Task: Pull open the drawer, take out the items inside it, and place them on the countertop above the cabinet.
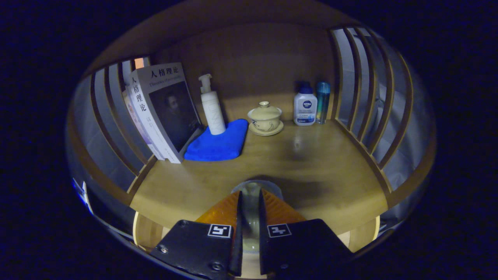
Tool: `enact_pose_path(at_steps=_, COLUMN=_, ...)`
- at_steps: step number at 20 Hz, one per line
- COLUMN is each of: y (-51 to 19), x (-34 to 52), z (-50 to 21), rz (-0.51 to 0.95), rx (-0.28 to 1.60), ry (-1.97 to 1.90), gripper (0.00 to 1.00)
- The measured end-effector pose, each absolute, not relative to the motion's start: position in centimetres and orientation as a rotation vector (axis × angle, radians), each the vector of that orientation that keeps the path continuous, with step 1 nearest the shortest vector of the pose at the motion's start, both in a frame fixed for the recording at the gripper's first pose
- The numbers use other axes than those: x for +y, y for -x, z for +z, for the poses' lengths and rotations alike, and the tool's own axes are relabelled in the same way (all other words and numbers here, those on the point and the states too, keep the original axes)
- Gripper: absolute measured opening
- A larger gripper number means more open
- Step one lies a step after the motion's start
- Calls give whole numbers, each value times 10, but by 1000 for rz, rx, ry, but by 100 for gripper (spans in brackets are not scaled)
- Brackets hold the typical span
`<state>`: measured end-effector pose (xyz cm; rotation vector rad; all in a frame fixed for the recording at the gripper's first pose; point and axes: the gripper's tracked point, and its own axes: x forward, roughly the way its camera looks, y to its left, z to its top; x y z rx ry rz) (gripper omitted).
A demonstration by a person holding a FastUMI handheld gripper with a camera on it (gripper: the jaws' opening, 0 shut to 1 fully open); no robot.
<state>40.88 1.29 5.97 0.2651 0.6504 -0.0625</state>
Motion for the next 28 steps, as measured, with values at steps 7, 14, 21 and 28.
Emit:
enact_pose_path(at_steps=7, y=-407, x=15, z=56, rz=-44, rx=584, ry=-110, gripper=74)
enact_pose_path(at_steps=14, y=-403, x=18, z=66, rz=-24, rx=503, ry=-17, gripper=76)
enact_pose_path(at_steps=21, y=-360, x=24, z=113, rz=-13, rx=320, ry=51, gripper=76)
enact_pose_path(at_steps=28, y=-244, x=40, z=125, rz=6, rx=152, ry=37, gripper=98)
